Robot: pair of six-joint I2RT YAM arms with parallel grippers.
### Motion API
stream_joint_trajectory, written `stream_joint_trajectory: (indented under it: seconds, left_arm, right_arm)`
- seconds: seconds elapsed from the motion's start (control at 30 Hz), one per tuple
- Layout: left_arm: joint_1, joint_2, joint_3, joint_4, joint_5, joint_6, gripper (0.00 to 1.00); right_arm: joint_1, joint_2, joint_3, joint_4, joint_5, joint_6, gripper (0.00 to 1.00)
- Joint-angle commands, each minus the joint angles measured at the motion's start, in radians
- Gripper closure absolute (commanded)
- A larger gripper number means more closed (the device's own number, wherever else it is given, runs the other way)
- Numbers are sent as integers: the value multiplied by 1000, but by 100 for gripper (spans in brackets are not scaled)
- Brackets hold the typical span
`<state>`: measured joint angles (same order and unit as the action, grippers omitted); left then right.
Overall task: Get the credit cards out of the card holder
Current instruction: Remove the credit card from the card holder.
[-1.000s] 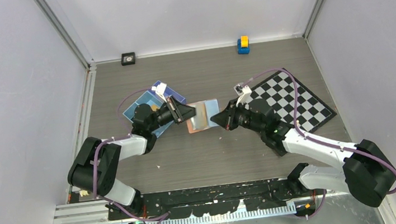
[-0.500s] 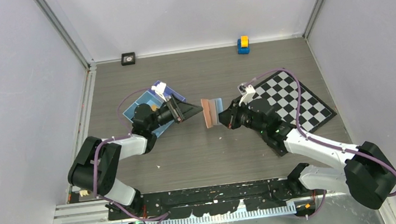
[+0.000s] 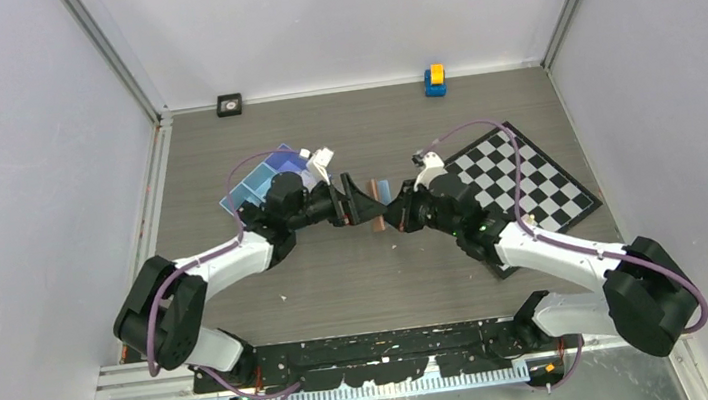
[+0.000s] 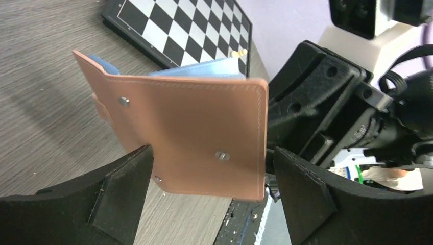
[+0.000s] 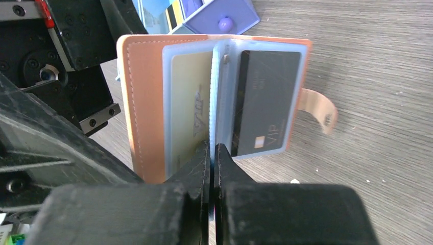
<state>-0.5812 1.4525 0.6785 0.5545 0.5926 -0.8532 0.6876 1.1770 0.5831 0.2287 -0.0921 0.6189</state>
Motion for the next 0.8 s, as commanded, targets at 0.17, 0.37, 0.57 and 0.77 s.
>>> stream_joint_trajectory:
  seconds: [0.17,0.37,0.57,0.77]
  left_arm:
    - [-24,57,90,-129,-2,79,16]
    - [-25,46,96,-192,-46,105,50]
    - [-23,42,106,-239,-78,117,66]
    - [-14,29,100,-242,-81,114,70]
  right_arm:
    - [121,44,103,-20,168,-98,100]
    - [121,11,89,-21,186,-106,100]
    - [121,-27,73,-33,235,-114,100]
    - [119,-71,52,-53,324,-114,99]
